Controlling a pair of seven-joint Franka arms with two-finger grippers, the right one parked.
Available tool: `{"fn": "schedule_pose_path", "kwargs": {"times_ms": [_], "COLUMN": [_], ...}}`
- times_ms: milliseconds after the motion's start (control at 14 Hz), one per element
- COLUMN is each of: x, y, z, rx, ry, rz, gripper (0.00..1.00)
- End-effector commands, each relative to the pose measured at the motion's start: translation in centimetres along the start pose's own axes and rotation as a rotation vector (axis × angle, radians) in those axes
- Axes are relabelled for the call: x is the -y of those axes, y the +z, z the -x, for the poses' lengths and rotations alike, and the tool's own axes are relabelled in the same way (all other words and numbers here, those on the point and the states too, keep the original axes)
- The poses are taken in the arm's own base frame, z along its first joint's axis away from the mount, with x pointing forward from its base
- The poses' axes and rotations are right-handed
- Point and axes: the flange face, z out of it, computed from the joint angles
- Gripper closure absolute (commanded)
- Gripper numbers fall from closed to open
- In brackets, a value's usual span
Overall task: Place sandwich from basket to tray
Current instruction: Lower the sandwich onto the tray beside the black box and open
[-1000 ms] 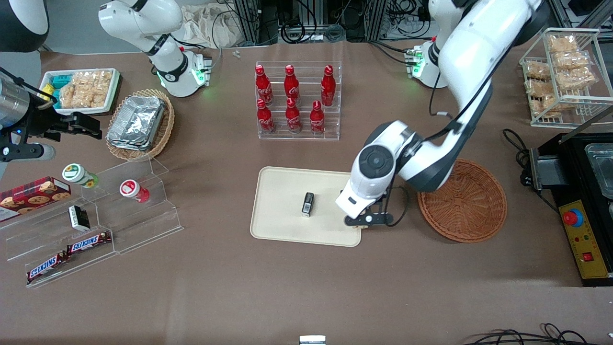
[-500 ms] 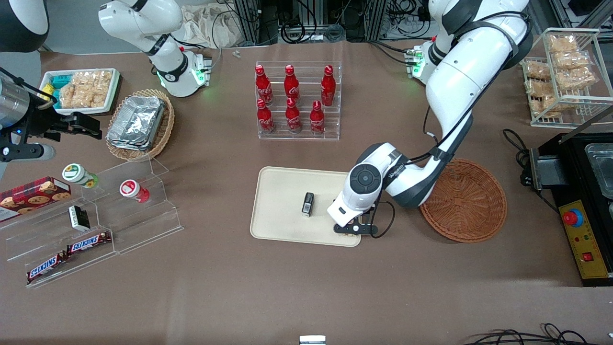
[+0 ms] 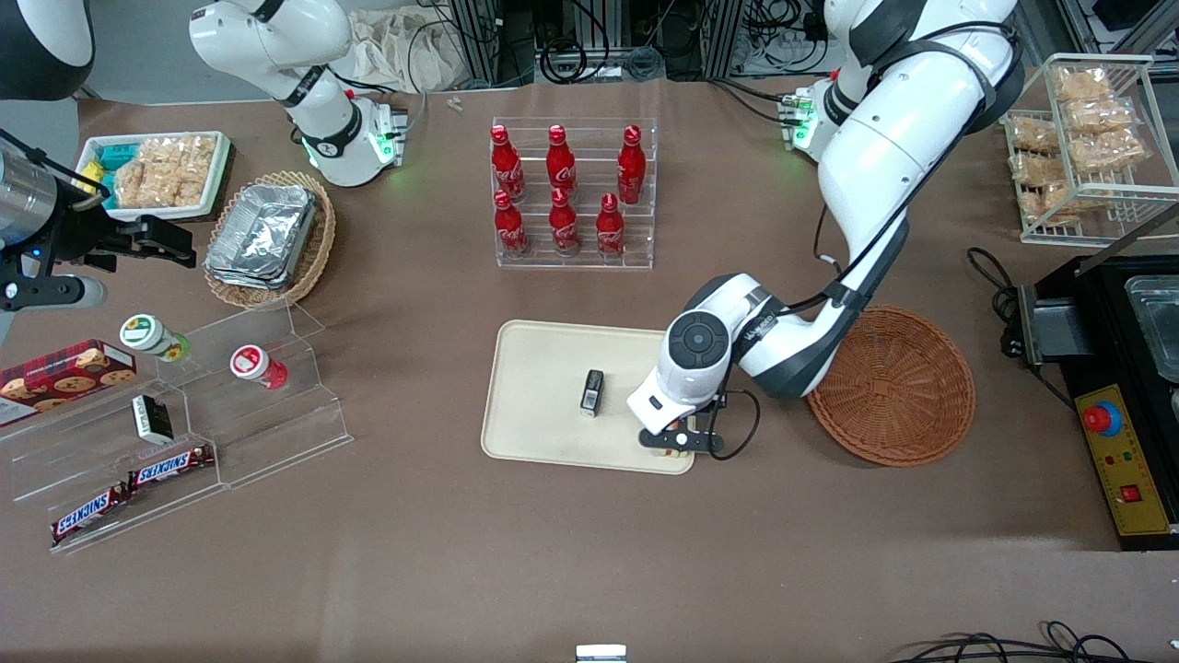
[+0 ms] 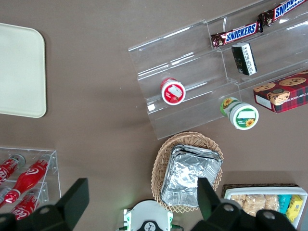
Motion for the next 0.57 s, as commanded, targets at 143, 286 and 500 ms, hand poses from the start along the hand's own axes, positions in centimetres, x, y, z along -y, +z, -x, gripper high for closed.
{"fn": "schedule_pose_path", "kwargs": {"times_ms": [143, 286, 500], "x": [0.9, 4.7, 8.5], "y": [-7.5, -11.7, -18.7], "z": [-2.7, -3.9, -3.5], "rx": [-0.116, -0.146, -0.139], "ry": [-0.035, -0.082, -0.131], "rz": [0.011, -0.002, 0.014], "gripper": [0.0, 0.0, 0.0]}}
